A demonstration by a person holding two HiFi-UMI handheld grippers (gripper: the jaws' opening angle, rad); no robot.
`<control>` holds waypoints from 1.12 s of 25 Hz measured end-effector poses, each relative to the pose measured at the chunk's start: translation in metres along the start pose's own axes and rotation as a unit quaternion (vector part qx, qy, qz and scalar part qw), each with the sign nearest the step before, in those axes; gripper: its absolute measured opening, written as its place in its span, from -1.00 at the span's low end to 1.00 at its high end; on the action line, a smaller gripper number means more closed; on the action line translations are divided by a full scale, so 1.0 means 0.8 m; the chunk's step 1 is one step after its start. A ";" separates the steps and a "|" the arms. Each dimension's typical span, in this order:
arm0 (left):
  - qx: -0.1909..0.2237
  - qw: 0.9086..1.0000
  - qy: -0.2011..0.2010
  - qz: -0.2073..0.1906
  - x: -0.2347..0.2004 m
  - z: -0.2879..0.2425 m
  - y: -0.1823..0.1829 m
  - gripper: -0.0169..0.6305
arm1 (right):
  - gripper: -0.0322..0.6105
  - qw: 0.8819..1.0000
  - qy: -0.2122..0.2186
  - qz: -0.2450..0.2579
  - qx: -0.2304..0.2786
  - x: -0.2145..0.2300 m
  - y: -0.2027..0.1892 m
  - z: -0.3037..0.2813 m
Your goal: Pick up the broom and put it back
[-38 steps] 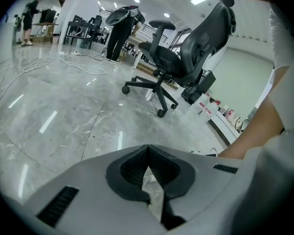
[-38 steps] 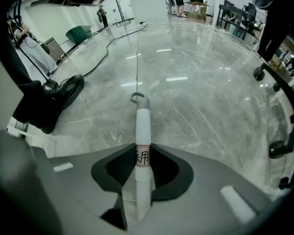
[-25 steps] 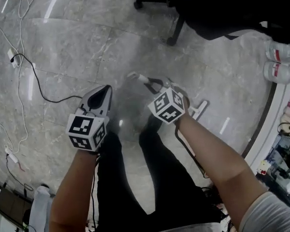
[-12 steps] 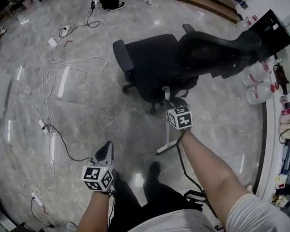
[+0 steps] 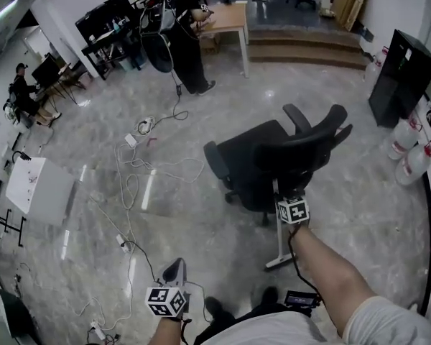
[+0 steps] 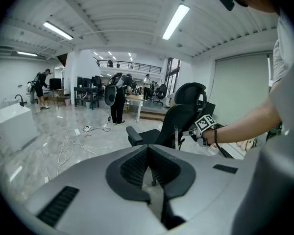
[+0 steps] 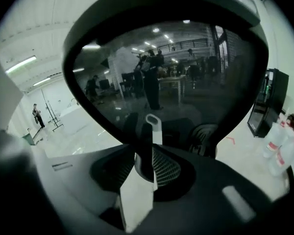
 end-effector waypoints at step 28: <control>0.209 0.971 -0.100 -0.056 -0.091 0.240 0.285 -0.93 | -0.84 0.935 0.197 0.166 0.242 -0.694 0.235 0.287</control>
Point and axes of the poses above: the fingertips, and each gripper's own axes: z backward along the fingers, x to its right, y out of its top, the point moved 3 cm from there along z, backward along the fingers, and after that the axes turned 8 degrees about y, right-handed, at the moved point
